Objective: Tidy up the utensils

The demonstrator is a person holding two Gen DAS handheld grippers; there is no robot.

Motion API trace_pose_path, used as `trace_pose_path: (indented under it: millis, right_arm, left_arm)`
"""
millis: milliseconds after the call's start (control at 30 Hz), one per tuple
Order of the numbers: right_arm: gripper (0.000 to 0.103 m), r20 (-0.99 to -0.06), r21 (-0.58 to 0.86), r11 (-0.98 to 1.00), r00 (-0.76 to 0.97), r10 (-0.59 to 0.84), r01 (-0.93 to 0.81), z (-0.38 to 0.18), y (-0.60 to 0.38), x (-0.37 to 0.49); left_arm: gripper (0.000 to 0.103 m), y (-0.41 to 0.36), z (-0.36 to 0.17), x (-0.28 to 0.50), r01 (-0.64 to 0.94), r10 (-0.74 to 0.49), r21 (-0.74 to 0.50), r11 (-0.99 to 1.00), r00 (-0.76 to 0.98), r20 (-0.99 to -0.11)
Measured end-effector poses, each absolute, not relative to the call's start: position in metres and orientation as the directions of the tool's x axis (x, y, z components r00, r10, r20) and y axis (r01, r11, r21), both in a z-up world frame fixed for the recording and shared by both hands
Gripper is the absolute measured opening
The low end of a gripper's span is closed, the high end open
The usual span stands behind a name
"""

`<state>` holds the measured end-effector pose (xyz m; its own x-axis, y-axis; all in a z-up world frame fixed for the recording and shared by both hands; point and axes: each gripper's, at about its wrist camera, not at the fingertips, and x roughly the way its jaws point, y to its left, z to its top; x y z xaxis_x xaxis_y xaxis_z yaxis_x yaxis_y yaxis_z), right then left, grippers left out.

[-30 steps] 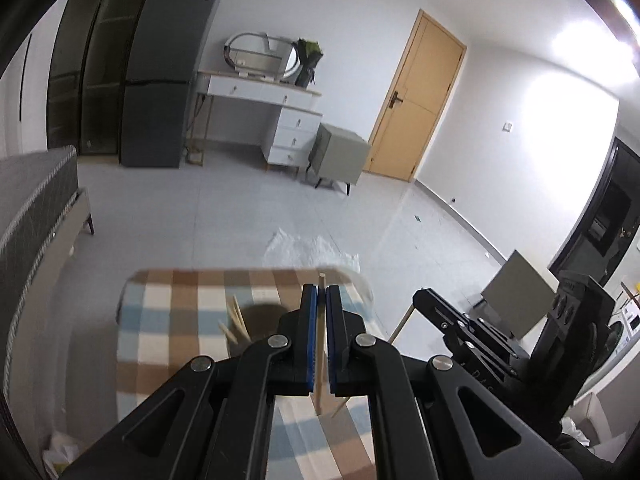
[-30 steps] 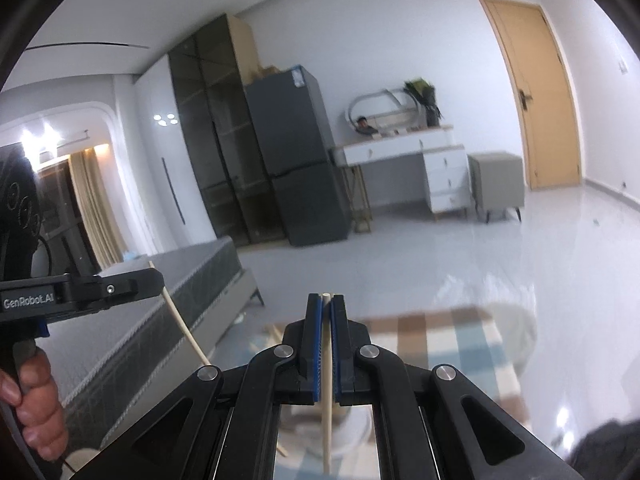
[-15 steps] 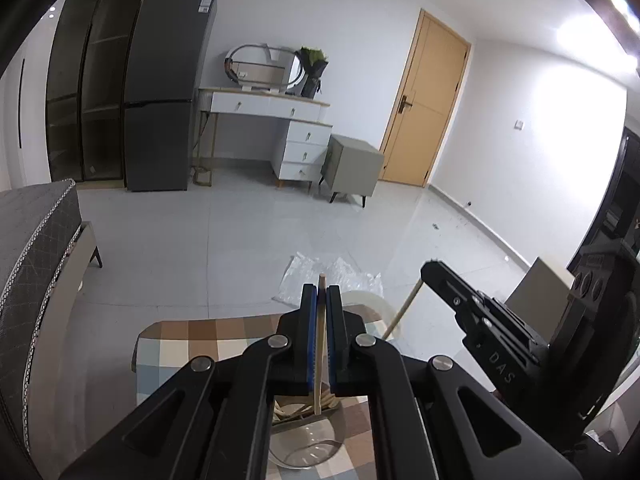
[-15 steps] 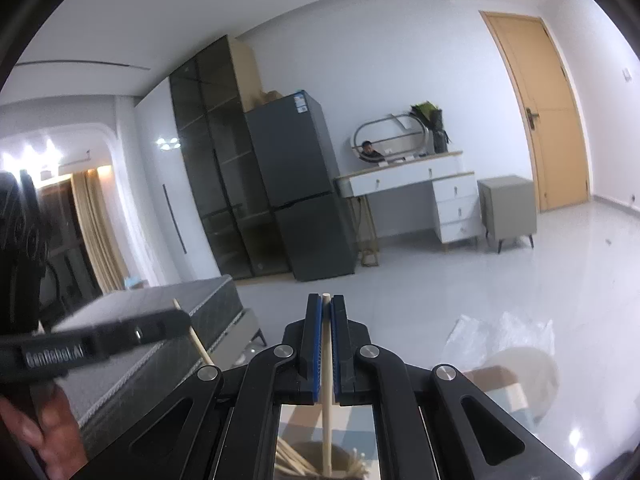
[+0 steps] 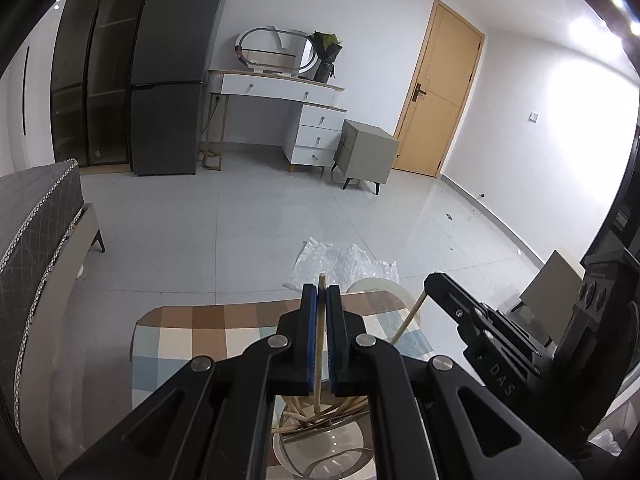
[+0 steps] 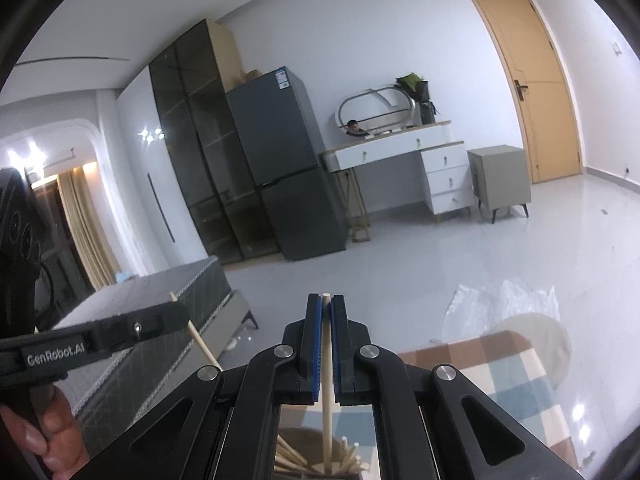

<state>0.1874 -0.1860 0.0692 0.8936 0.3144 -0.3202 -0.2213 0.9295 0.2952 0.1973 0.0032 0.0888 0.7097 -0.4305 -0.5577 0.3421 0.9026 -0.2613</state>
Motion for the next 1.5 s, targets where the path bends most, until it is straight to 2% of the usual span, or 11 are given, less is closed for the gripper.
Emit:
trace_pose_path:
  millis: [233,667,800,833,867,900,933,1000,1100,1300,1500]
  right_arm:
    - [0.004,-0.361,0.253,0.937,0.875,0.322,-0.241,0.058,-0.175,0.183]
    - [0.004,-0.567,0.201,0.933,0.741,0.36,-0.299,0.015,-0.158,0.172]
    - [0.011,-0.581,0.215,0.93,0.727,0.367,-0.297,0.015,-0.163,0.16]
    - [0.018,-0.569,0.224,0.93,0.735,0.368,-0.292,0.018,-0.168,0.154]
    - [0.037,-0.562,0.225,0.933,0.745,0.359,-0.28,0.02,-0.172,0.148]
    - [0.047,-0.545,0.234,0.935,0.76,0.354,-0.267,0.024,-0.178,0.139]
    - [0.047,-0.532,0.247,0.933,0.768,0.357,-0.263,0.027,-0.181,0.133]
    - [0.05,-0.519,0.263,0.931,0.777,0.357,-0.253,0.035,-0.188,0.121]
    - [0.057,-0.496,0.265,0.931,0.793,0.354,-0.249,0.049,-0.193,0.102]
    - [0.079,-0.435,0.262,0.929,0.827,0.357,-0.264,0.077,-0.2,0.065]
    - [0.095,-0.352,0.267,0.922,0.863,0.363,-0.279,0.094,-0.202,0.026]
  left_arm:
    - [0.0,-0.007,0.079,0.19,0.37,-0.432,-0.231,0.9,0.682,-0.59]
    - [0.001,-0.009,0.033,0.186,0.332,-0.445,-0.307,0.892,0.529,-0.722]
    - [0.004,-0.003,0.039,0.177,0.295,-0.418,-0.301,0.907,0.538,-0.732]
    - [0.007,0.0,0.042,0.177,0.272,-0.405,-0.303,0.913,0.534,-0.742]
    - [0.015,0.004,0.044,0.174,0.264,-0.412,-0.318,0.911,0.531,-0.74]
    - [0.023,0.009,0.048,0.169,0.258,-0.42,-0.332,0.907,0.538,-0.731]
    - [0.028,0.012,0.055,0.163,0.253,-0.418,-0.333,0.908,0.558,-0.717]
    - [0.048,0.016,0.067,0.15,0.251,-0.403,-0.315,0.915,0.598,-0.693]
    - [0.06,0.02,0.084,0.126,0.248,-0.387,-0.298,0.922,0.649,-0.656]
    - [0.081,0.026,0.111,0.081,0.193,-0.287,-0.219,0.956,0.753,-0.592]
    - [0.091,0.028,0.123,0.051,0.187,-0.26,-0.188,0.964,0.801,-0.539]
